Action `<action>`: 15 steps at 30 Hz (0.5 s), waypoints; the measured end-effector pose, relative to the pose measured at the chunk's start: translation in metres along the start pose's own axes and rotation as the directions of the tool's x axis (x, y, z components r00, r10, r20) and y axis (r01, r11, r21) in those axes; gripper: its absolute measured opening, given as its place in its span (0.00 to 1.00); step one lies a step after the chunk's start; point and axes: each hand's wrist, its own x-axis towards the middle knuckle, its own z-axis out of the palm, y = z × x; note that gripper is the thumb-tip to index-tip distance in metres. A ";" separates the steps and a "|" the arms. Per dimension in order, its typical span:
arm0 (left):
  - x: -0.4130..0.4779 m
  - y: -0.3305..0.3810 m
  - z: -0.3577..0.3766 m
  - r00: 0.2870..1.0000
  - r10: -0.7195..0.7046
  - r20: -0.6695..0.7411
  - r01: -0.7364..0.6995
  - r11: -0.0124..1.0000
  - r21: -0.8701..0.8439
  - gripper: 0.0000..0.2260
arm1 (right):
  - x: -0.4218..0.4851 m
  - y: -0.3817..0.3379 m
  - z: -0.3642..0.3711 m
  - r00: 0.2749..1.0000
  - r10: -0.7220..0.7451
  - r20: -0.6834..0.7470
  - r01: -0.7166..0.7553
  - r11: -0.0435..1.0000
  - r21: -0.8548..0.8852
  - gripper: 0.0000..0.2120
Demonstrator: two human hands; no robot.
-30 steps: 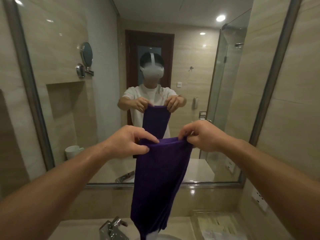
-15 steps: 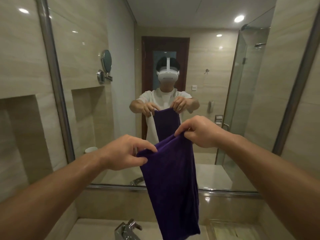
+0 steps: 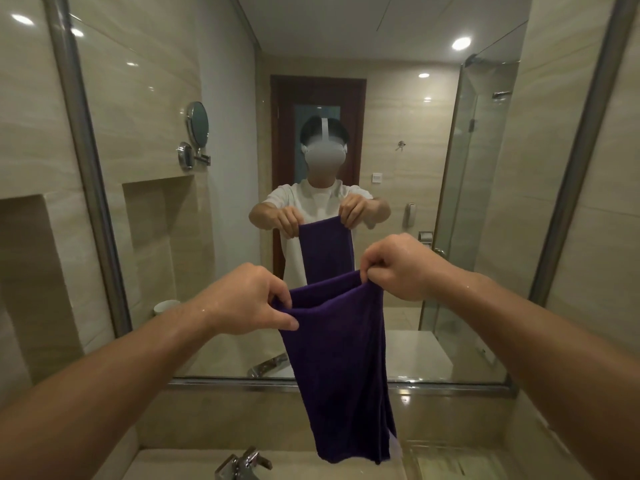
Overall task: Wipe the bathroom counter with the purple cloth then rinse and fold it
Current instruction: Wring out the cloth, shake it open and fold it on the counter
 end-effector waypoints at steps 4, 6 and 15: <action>-0.011 -0.006 -0.011 1.000 -0.001 -0.028 0.000 1.000 -0.005 0.07 | -0.002 -0.002 0.004 1.000 0.023 -0.015 -0.021 0.989 0.147 0.12; -0.016 -0.013 -0.015 0.995 -0.013 -0.097 0.002 0.993 -0.117 0.09 | -0.001 -0.005 0.008 1.000 0.007 -0.024 0.000 0.970 0.244 0.08; -0.051 -0.040 -0.029 0.912 -0.017 -0.411 -0.104 0.957 -0.271 0.17 | 0.020 -0.046 0.043 0.992 -0.130 -0.004 0.125 0.950 0.285 0.06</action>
